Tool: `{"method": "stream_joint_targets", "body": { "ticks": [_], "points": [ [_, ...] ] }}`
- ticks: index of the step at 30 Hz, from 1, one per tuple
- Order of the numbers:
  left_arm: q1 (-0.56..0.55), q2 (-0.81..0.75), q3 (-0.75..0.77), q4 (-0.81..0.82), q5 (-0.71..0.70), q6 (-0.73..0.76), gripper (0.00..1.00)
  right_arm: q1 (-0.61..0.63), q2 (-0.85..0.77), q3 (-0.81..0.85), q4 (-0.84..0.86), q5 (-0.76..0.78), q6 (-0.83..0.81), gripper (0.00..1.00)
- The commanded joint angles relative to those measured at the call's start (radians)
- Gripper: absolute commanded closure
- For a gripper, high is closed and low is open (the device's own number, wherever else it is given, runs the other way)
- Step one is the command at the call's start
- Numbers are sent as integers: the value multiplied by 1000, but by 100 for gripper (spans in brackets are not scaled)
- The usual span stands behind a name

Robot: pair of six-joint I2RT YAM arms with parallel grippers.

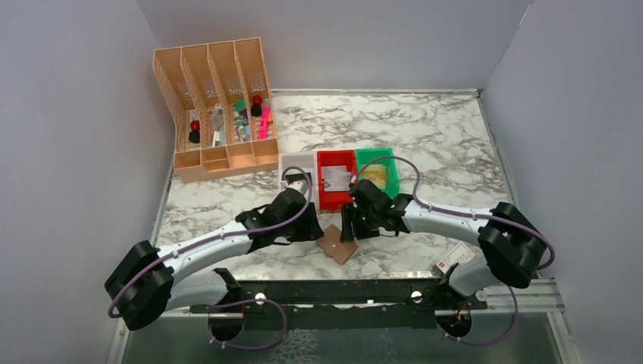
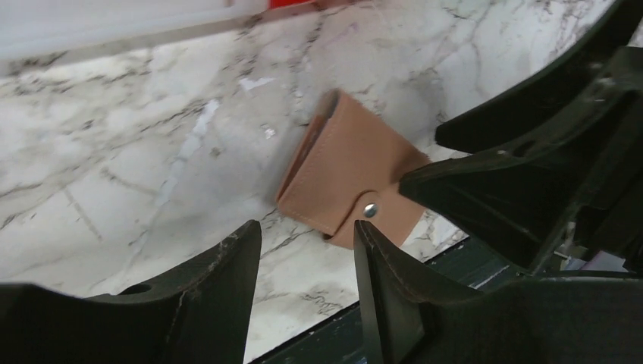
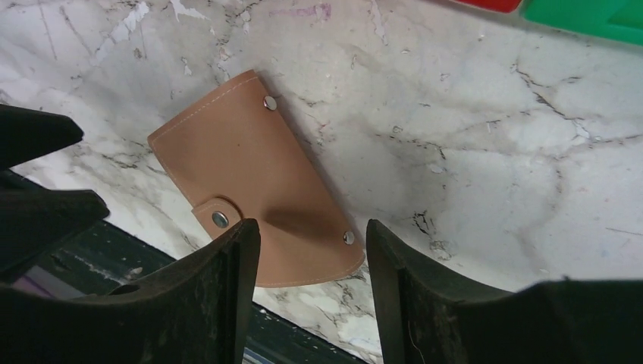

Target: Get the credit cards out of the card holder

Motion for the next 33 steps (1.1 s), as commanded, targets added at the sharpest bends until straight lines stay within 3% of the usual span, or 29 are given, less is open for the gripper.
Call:
{"method": "stream_joint_targets", "body": {
  "ticks": [1,8,15,28,33],
  "points": [
    [-35,70,95,62,65,101,50,-29,-18,-43,125,-133,19,44],
    [-120,192,192,57,73,243,51,-44,2,-122,183,-144,64,51],
    [-196,312,223,-6,10,293,56,-51,-8,-179,227,-139,116,56],
    [-245,343,266,-136,-184,313,54,-63,-8,-213,244,-126,139,56],
    [-245,369,258,-134,-134,335,55,-64,3,-210,250,-128,142,56]
  ]
}}
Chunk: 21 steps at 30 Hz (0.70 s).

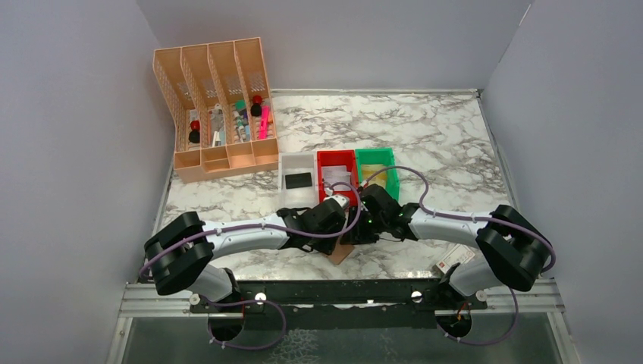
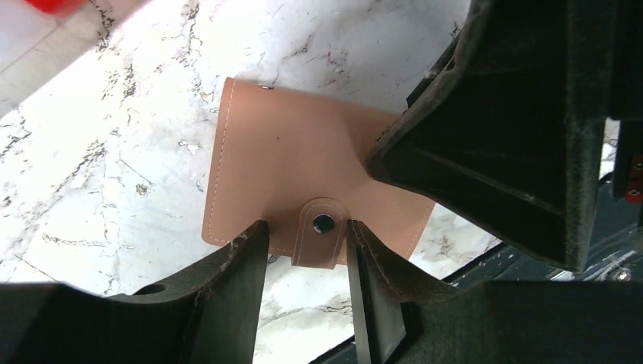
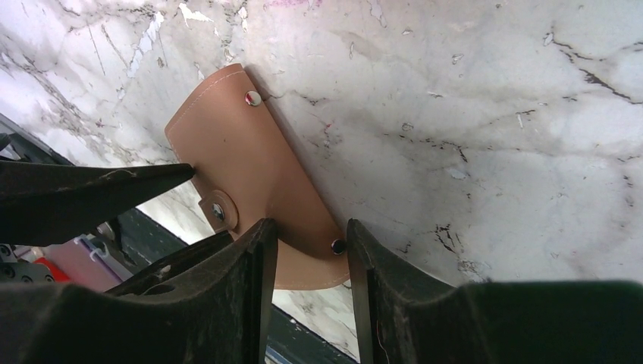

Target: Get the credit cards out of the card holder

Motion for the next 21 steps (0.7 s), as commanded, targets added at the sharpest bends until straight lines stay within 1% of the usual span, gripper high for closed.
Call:
{"method": "stream_joint_targets", "body": {
  "ticks": [1,5,7,8,9,13,15,21],
  "points": [
    [-5,43,14,-36,10,39,55,-4,31,-29,-17,14,1,56],
    [-37,98,24,-32,34,64,64,-4,38,-24,-15,11,4,56],
    [-48,108,25,-31,24,63,71,-6,37,-24,-16,13,4,56],
    [-49,109,24,-34,10,58,80,-7,38,-25,-16,16,6,56],
    [-49,106,22,-37,-9,48,85,-7,38,-24,-17,17,6,56],
    [-50,59,11,-36,-82,11,93,-10,41,-23,-21,18,7,56],
    [-49,22,2,-35,-121,-13,99,-11,41,-27,-24,24,11,56],
    [-48,-108,-56,-10,-208,-81,100,-14,55,-39,-19,28,23,57]
  ]
}}
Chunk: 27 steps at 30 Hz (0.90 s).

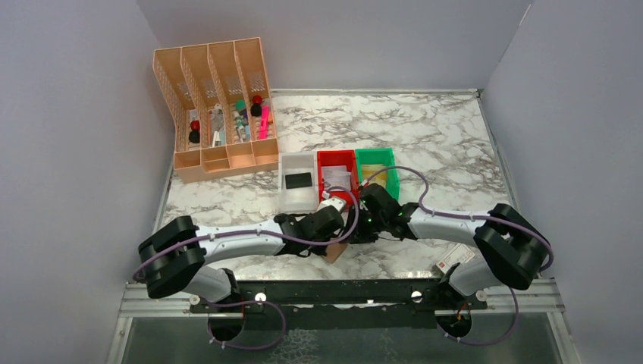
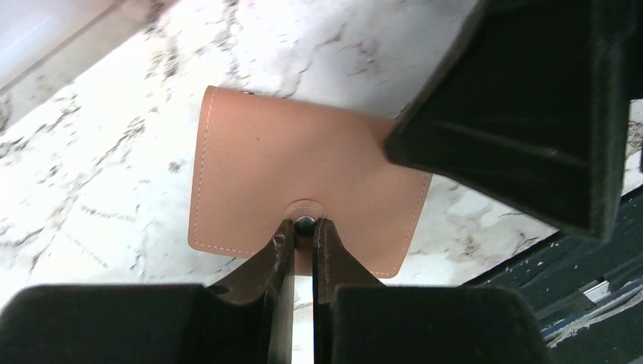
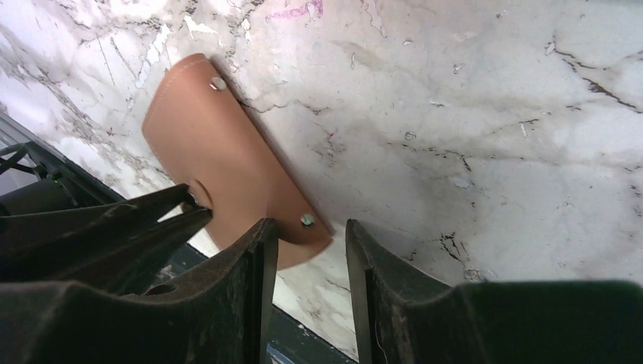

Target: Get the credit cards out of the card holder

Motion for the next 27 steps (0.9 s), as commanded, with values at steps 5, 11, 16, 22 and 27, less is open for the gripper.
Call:
{"method": "stream_joint_targets", "body": {
  "ticks": [5,11,16,22,27],
  "points": [
    [-1,-174,-100,62,-115,-136,100,-9,56,-52,-11,11,0,57],
    [0,-215,-156,158,-76,-160,100,-10,52,-33,1,-29,-47,58],
    [-1,-177,-151,203,-16,-119,100,-9,-47,0,4,-72,-141,53],
    [0,-144,-132,265,31,-79,100,-9,-56,58,25,-205,-251,45],
    [-1,-141,-125,286,40,-65,100,-8,2,65,-9,-189,-287,41]
  ]
}}
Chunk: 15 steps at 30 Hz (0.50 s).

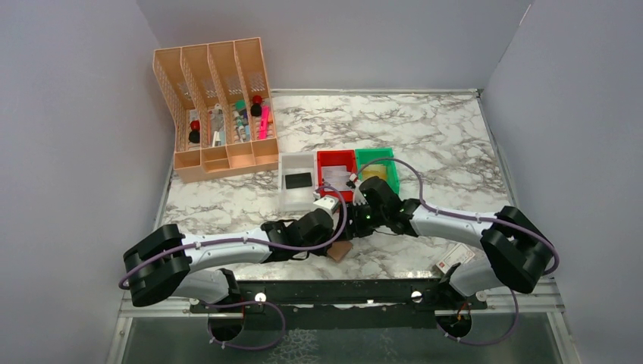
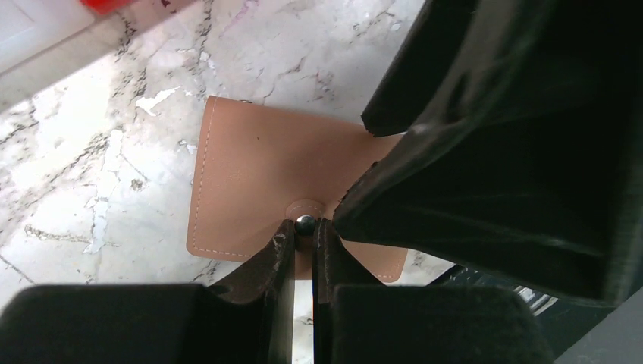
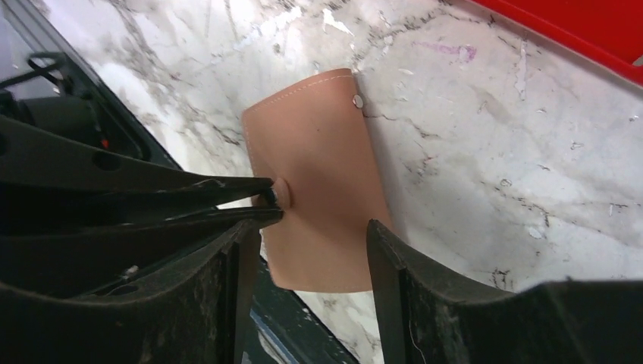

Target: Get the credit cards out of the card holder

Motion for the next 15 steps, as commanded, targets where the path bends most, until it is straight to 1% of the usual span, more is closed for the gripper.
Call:
{"method": "stream_joint_targets", "body": {
  "ticks": [1,4,8,10,15],
  "points": [
    [-1,-1,34,80,33,28,100,2,54,21,-63,-26,-86,40],
    [-1,-6,29,96,34,28,100,2,89,21,-104,-6,-117,41],
    [0,-17,21,121,32,22,100,1,94,5,-150,94,-117,47],
    [0,-24,17,129,27,17,100,2,103,4,-166,118,-119,50],
    [0,-72,-12,147,11,-13,100,2,134,-1,-179,158,-82,53]
  ]
}}
